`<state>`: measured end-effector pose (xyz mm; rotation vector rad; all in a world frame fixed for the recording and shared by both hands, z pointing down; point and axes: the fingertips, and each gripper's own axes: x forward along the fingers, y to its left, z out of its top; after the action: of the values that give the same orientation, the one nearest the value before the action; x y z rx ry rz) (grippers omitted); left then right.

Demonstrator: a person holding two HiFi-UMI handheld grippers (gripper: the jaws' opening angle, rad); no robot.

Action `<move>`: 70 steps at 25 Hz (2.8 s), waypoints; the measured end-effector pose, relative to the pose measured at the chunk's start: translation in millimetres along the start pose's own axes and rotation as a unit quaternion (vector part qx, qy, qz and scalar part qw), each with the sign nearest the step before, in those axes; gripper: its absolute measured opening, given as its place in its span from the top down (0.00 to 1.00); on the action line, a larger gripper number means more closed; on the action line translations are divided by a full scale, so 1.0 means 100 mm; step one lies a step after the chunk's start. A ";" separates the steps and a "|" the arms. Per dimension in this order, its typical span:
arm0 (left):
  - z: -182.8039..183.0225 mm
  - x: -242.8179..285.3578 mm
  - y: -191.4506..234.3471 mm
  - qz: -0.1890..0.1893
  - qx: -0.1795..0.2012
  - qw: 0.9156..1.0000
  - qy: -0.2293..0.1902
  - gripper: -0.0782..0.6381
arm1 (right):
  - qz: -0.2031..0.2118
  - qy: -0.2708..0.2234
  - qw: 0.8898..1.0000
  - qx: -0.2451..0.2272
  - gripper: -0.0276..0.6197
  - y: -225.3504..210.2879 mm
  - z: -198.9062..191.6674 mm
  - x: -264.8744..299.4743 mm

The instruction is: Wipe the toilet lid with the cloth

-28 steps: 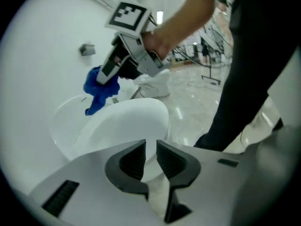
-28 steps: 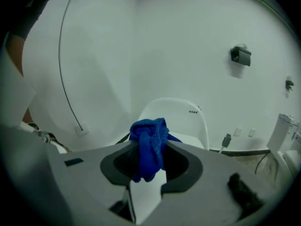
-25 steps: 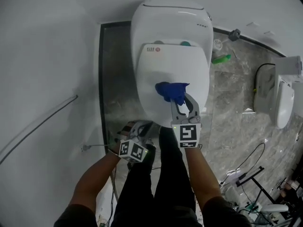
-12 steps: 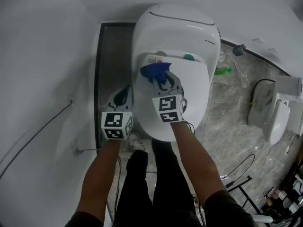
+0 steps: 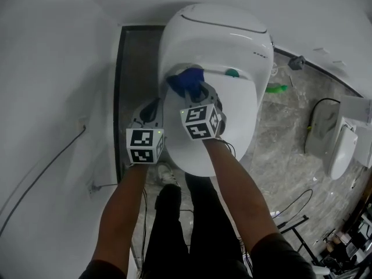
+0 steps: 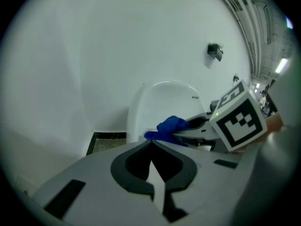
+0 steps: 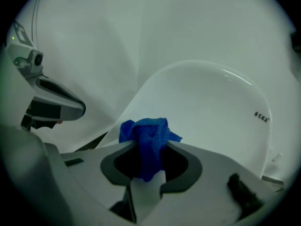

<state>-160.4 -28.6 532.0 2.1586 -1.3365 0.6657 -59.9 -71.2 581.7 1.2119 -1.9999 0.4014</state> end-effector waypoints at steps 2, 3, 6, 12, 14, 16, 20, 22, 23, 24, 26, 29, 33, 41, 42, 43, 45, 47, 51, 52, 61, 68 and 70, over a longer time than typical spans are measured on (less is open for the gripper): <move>-0.08 0.07 -0.09 0.000 0.014 1.000 0.017 0.88 | -0.016 0.000 1.000 0.012 0.78 -0.13 -0.06 -0.05; -0.10 0.10 -0.14 -0.002 0.021 1.000 0.022 0.88 | -0.025 -0.001 1.000 0.018 0.78 -0.21 -0.10 -0.08; -0.10 0.16 -0.30 -0.013 0.025 0.999 0.027 0.88 | -0.051 -0.004 0.998 0.041 0.78 -0.49 -0.26 -0.19; -0.05 0.38 -0.63 -0.034 0.048 0.998 0.035 0.88 | -0.134 -0.017 0.987 0.089 0.78 -1.21 -0.73 -0.49; 0.02 0.44 -0.77 -0.044 0.046 0.998 0.030 0.88 | -0.161 -0.020 0.981 0.104 0.78 -1.45 -0.91 -0.61; 0.07 0.49 -0.87 -0.052 0.043 0.997 0.026 0.88 | -0.179 -0.021 0.977 0.118 0.78 -1.63 -1.07 -0.71; 0.14 0.51 -0.97 -0.056 0.038 0.997 0.023 0.88 | -0.198 -0.012 0.969 0.150 0.78 -1.86 -1.30 -0.81; 0.17 0.49 -0.98 -0.054 0.034 0.998 0.019 0.88 | -0.202 -0.012 0.965 0.165 0.78 -1.91 -1.34 -0.85; 0.18 0.48 -0.97 -0.052 0.031 0.998 0.016 0.88 | -0.202 -0.017 0.965 0.165 0.78 -1.91 -1.30 -0.87; 0.18 0.45 -0.94 -0.050 0.028 0.998 0.013 0.88 | -0.202 -0.029 0.966 0.158 0.78 -1.88 -1.22 -0.91; 0.18 0.39 -0.85 -0.042 0.025 0.999 0.006 0.88 | -0.192 -0.071 0.970 0.132 0.78 -1.71 -0.90 -1.00; 0.16 0.22 -0.60 -0.015 0.038 0.999 -0.002 0.88 | -0.144 -0.120 0.977 0.102 0.78 -1.17 -0.38 -0.98; 0.10 0.02 -0.29 0.019 0.030 0.999 -0.011 0.88 | -0.064 -0.119 0.986 0.099 0.78 -0.40 -0.04 -0.78; -0.38 -0.23 0.15 0.045 -0.035 0.998 0.015 0.88 | -0.001 -0.032 0.999 0.034 0.78 0.65 -0.21 -0.36; -0.43 -0.24 0.17 0.046 -0.034 0.998 0.019 0.88 | -0.003 -0.023 1.000 0.020 0.78 0.70 -0.24 -0.33; -0.47 -0.25 0.17 0.048 -0.033 0.998 0.022 0.88 | -0.006 -0.017 1.000 0.014 0.78 0.71 -0.26 -0.31; -0.51 -0.25 0.17 0.049 -0.028 0.998 0.027 0.88 | -0.010 -0.011 1.000 0.017 0.78 0.67 -0.26 -0.29; -0.52 -0.23 0.13 0.047 -0.023 0.998 0.030 0.88 | -0.016 -0.010 0.999 0.026 0.78 0.62 -0.26 -0.30; -0.46 -0.12 -0.06 0.026 -0.015 0.999 0.032 0.88 | -0.043 -0.015 0.998 0.049 0.78 0.37 -0.36 -0.39; -0.44 -0.08 -0.13 0.019 -0.012 0.999 0.032 0.88 | -0.053 -0.017 0.997 0.060 0.78 0.27 -0.41 -0.42; -0.29 0.38 -1.12 -0.063 0.044 0.996 0.043 0.88 | -0.141 -0.017 0.980 0.139 0.78 -0.74 -1.07 -0.88; -0.22 0.58 -1.84 -0.121 0.097 0.986 0.054 0.88 | -0.199 -0.009 0.946 0.255 0.78 -1.32 -1.73 -1.27; -0.24 0.61 -1.95 -0.128 0.101 0.985 0.056 0.88 | -0.212 0.000 0.936 0.282 0.78 -1.44 -1.94 -1.34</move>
<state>37.0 22.0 556.8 2.3613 -0.9479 0.8338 185.0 56.6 597.0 1.9446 -1.5952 0.7838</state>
